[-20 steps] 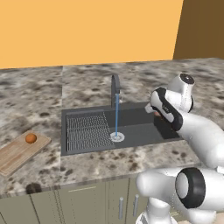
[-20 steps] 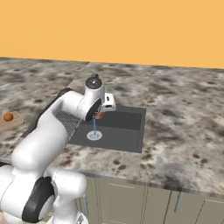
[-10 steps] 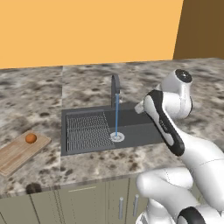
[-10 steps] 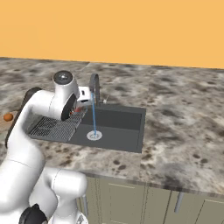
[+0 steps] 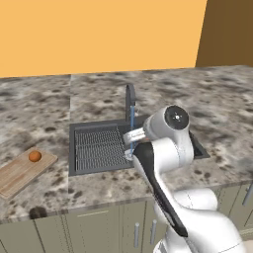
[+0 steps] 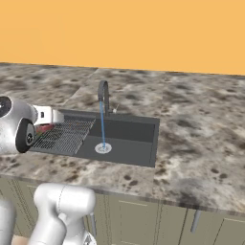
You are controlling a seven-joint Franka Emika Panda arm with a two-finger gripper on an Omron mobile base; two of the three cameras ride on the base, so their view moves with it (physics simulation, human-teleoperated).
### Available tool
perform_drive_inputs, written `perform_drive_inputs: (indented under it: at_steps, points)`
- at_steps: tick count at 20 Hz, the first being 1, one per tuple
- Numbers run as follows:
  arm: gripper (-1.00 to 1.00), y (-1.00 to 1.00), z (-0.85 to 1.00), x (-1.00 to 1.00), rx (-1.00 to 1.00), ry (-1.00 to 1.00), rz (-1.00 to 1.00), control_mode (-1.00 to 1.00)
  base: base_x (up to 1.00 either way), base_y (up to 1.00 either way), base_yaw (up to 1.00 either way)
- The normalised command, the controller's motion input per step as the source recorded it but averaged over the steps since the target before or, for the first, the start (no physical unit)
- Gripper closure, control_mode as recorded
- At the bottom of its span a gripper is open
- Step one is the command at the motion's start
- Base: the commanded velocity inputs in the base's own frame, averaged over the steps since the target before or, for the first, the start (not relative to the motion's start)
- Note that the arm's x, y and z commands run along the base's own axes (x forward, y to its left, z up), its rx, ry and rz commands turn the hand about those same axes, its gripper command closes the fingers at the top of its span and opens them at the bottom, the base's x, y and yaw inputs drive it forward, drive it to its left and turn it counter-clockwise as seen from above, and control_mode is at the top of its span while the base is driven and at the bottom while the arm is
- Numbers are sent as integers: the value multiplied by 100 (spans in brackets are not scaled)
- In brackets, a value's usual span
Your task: Pick the tangerine, peach from the sink and place them on the cutting board to airdry. Then turn off the sink faucet.
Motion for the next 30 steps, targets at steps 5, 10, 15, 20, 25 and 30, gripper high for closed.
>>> perform_drive_inputs:
  at_steps: [5,10,15,20,25,30]
  points:
    - [100,87,20,-16,2,11,2,-100,0,0,0]
    - [100,82,25,0,1,19,16,-100,0,0,0]
    - [100,70,1,-4,-10,-1,21,-100,0,0,0]
    - [100,69,0,-8,-12,-4,15,-100,0,0,0]
    - [100,63,0,0,0,8,19,-100,0,0,0]
    - [100,57,-1,0,-1,6,14,-100,0,0,0]
